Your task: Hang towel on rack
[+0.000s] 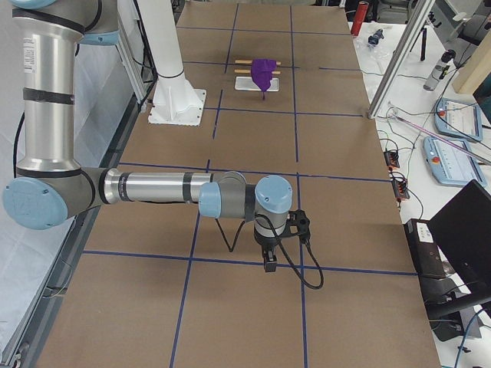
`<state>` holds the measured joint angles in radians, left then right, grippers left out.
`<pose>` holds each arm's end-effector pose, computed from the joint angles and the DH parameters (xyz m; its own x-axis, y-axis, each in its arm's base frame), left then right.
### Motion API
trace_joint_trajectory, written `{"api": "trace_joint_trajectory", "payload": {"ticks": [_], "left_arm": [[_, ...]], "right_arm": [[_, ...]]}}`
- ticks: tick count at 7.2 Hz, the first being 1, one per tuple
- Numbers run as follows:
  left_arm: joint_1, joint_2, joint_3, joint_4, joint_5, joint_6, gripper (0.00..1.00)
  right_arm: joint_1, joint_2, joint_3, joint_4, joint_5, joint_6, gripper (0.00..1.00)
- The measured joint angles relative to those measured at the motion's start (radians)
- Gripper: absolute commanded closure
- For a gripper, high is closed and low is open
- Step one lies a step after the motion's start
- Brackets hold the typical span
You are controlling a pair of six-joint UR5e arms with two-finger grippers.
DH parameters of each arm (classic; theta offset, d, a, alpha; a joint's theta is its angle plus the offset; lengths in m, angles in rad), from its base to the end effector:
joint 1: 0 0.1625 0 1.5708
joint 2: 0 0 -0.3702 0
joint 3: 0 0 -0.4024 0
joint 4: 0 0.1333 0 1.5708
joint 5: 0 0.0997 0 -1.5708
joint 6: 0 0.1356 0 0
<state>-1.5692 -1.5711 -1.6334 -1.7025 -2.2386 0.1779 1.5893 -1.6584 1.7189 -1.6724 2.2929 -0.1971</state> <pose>-0.0485 -0.5202 0.5926 0.7723 0.2927 -0.5638 -0.1405 0.9442 0.2978 0.0523 -0.4638 0.6127 0.7389 -0.1554 0.6557 0.1287 0.9877 0.0890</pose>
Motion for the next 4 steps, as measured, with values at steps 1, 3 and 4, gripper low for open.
{"api": "trace_joint_trajectory", "payload": {"ticks": [1,3,4], "left_arm": [[-0.004,-0.001,-0.031,0.122,-0.012,0.013,0.0],[-0.004,0.002,-0.06,0.287,-0.101,0.021,0.0],[-0.001,0.003,-0.064,0.317,-0.124,0.025,0.0]], "right_arm": [[0.003,-0.002,0.028,-0.058,0.001,-0.021,0.0],[0.003,-0.008,0.044,-0.089,0.013,-0.02,0.0],[0.003,-0.009,0.045,-0.088,0.016,-0.019,0.0]]}}
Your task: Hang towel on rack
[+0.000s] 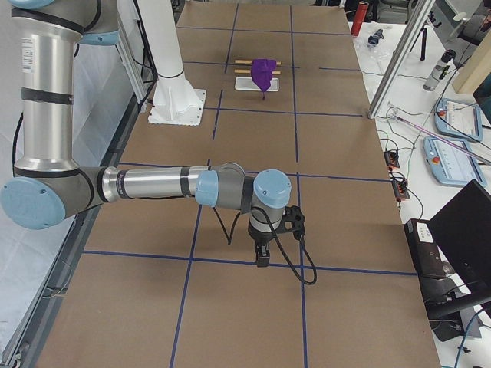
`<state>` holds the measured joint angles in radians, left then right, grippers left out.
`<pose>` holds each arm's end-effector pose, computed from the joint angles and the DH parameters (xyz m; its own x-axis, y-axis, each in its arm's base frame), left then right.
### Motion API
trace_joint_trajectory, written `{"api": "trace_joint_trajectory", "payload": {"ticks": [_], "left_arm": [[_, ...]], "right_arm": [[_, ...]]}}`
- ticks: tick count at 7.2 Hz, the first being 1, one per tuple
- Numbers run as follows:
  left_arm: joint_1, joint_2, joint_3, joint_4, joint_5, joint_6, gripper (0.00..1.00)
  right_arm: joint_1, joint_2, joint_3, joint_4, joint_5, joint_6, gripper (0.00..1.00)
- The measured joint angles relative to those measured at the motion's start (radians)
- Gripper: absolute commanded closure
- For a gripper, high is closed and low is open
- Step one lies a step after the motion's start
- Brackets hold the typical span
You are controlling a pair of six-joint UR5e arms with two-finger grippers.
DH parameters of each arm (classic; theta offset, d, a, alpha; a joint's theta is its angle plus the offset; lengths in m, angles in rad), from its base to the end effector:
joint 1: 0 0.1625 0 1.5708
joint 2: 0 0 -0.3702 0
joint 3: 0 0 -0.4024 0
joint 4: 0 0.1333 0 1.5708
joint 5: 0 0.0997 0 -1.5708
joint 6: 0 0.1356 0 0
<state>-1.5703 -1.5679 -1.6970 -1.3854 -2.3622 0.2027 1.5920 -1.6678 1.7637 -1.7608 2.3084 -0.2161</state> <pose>-0.0366 -0.4919 0.5845 0.6884 0.1580 -0.7079 -0.1420 0.9865 0.0821 0.0517 -0.4535 0.6017 0.7259 -0.1364 0.6741 0.1378 0.9891 0.0518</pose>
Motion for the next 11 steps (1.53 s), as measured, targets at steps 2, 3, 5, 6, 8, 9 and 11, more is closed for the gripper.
{"api": "trace_joint_trajectory", "payload": {"ticks": [2,3,5,6,8,9,11], "left_arm": [[0.013,0.0,0.006,0.013,-0.01,0.002,0.0],[0.018,0.0,0.006,0.013,-0.012,0.002,0.0],[0.024,0.0,0.01,0.014,-0.016,0.001,0.0],[0.03,0.0,0.015,0.014,-0.017,0.001,0.0],[0.037,-0.002,0.012,-0.019,-0.015,0.001,0.0],[0.037,-0.001,0.012,-0.082,-0.012,0.001,0.0],[0.037,-0.003,0.01,-0.17,-0.01,0.001,0.0]], "right_arm": [[0.0,-0.001,0.0,0.006,0.0,-0.004,0.0],[0.0,-0.001,-0.001,0.007,-0.001,-0.009,0.0],[-0.001,-0.002,-0.004,0.007,-0.003,-0.013,0.0],[-0.001,-0.002,-0.005,0.007,-0.003,-0.013,0.0],[-0.001,-0.003,-0.006,0.007,-0.002,-0.012,0.0],[-0.001,-0.006,-0.006,0.006,-0.001,-0.012,0.0],[-0.001,-0.014,-0.006,0.007,0.0,-0.01,0.0]]}}
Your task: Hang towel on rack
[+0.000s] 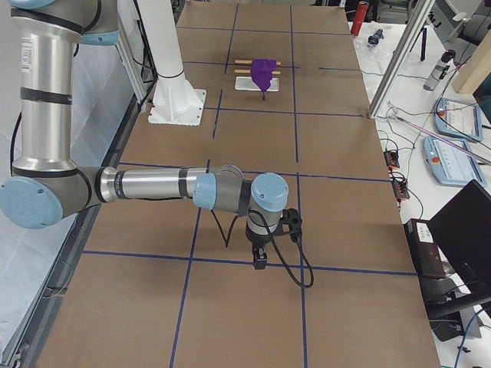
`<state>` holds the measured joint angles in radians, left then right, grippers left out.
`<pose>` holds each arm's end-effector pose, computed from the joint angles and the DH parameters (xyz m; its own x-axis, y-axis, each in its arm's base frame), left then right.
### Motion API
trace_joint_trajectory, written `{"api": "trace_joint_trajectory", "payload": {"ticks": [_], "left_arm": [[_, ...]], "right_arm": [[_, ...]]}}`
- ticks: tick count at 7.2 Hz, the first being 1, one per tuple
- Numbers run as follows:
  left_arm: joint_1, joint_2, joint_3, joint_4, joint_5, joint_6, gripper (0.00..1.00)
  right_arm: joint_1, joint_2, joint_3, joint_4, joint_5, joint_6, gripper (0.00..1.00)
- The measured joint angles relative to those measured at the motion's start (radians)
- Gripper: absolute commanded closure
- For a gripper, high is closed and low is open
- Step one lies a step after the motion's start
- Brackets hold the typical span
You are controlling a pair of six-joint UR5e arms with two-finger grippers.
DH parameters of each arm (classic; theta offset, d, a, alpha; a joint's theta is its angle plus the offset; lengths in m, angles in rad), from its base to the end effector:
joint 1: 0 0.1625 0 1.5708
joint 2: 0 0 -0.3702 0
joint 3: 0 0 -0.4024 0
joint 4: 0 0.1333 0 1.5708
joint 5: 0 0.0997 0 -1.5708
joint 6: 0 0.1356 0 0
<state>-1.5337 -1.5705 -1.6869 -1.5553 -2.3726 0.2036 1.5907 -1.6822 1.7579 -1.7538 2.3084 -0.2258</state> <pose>-0.0170 -0.5092 0.5700 0.6705 0.2967 -0.6800 -0.1761 0.9540 0.2426 0.0510 -0.4475 0.6104 0.7242 -0.1380 0.6757 0.1461 0.9882 0.0453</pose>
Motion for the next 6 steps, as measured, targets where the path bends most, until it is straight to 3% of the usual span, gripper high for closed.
{"api": "trace_joint_trajectory", "payload": {"ticks": [6], "left_arm": [[-0.006,0.002,-0.017,0.0,0.0,0.0,0.0]], "right_arm": [[0.0,-0.013,0.005,0.001,0.003,0.003,0.0]]}}
